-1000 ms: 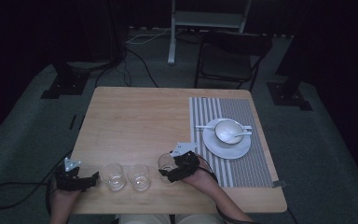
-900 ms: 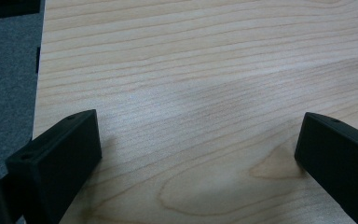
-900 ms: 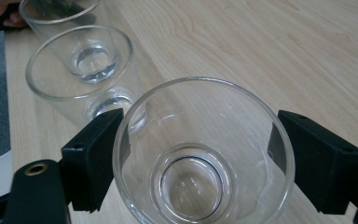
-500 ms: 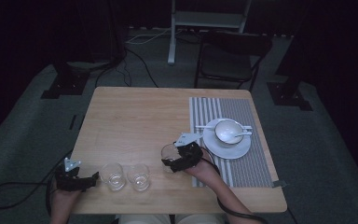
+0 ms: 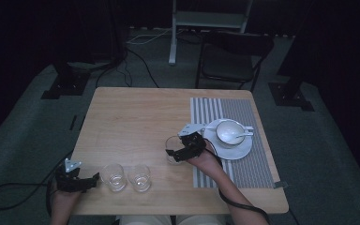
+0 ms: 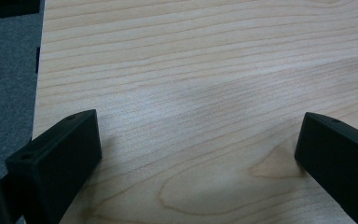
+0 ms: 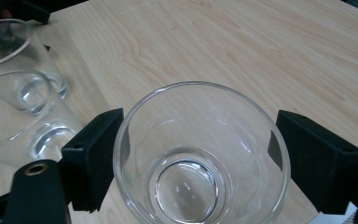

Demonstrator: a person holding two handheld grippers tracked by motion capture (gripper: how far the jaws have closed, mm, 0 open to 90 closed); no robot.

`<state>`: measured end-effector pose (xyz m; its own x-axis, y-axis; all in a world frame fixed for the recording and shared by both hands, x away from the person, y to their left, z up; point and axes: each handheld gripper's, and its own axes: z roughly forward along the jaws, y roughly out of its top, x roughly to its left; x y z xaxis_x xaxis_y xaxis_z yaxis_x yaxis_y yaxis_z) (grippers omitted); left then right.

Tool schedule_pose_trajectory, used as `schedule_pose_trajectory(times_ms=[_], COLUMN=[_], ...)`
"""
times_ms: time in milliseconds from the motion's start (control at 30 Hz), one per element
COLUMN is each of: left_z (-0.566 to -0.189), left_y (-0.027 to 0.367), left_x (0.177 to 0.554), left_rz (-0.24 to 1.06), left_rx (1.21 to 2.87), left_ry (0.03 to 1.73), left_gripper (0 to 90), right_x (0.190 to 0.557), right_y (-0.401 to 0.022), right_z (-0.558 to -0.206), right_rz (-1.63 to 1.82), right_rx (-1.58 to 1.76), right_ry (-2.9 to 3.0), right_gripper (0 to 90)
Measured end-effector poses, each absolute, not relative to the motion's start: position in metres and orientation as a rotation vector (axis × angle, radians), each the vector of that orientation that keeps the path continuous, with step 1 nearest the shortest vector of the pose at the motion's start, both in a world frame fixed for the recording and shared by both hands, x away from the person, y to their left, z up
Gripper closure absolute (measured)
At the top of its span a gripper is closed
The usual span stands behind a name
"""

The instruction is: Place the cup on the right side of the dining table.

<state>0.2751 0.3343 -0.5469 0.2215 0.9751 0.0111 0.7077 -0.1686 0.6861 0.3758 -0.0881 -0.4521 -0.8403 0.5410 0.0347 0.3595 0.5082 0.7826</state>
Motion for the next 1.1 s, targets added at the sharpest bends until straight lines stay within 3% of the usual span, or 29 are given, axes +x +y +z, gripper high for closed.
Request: schedule_pose_trajectory(times_ms=[1100], left_z=[-0.547], left_y=[0.334], left_x=[0.275], left_rz=[0.625], left_rx=[1.949], left_ry=[1.543], left_gripper=[0.7], right_x=[0.478], right_y=[-0.123], right_z=[-0.411], right_rz=[1.158], right_rx=[1.046], right_ry=[2.327], right_gripper=[17.7])
